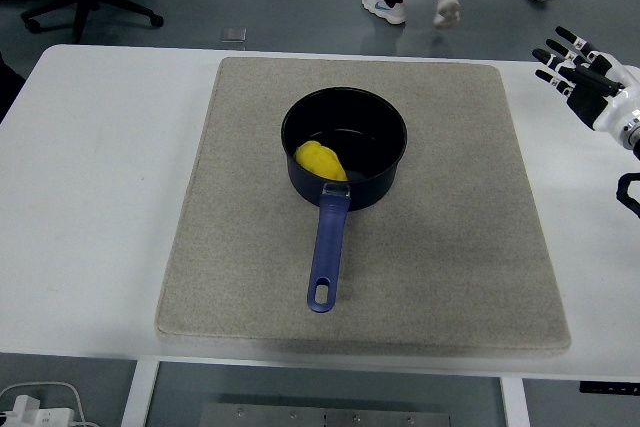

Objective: Put the potato in the blue pot

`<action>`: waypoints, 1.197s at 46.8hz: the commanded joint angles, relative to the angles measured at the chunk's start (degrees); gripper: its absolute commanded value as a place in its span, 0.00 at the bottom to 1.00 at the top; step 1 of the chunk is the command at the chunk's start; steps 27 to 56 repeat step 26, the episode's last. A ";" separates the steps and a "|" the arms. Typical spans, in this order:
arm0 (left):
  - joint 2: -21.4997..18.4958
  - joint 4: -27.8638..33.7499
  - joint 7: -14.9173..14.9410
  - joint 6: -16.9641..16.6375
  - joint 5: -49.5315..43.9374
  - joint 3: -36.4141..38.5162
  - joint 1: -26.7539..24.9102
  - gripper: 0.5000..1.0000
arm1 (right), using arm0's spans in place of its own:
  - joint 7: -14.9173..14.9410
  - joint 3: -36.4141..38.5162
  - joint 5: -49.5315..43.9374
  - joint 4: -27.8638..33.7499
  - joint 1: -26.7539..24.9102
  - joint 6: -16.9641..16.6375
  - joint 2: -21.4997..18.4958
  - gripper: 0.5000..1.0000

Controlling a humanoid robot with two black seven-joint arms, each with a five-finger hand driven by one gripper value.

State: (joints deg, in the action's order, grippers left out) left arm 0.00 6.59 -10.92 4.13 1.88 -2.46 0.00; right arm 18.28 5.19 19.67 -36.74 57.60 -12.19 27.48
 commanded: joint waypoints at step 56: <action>0.00 0.00 -0.07 0.00 0.05 0.00 0.00 0.99 | 0.00 1.58 1.78 -0.17 -0.65 -0.03 -0.93 0.88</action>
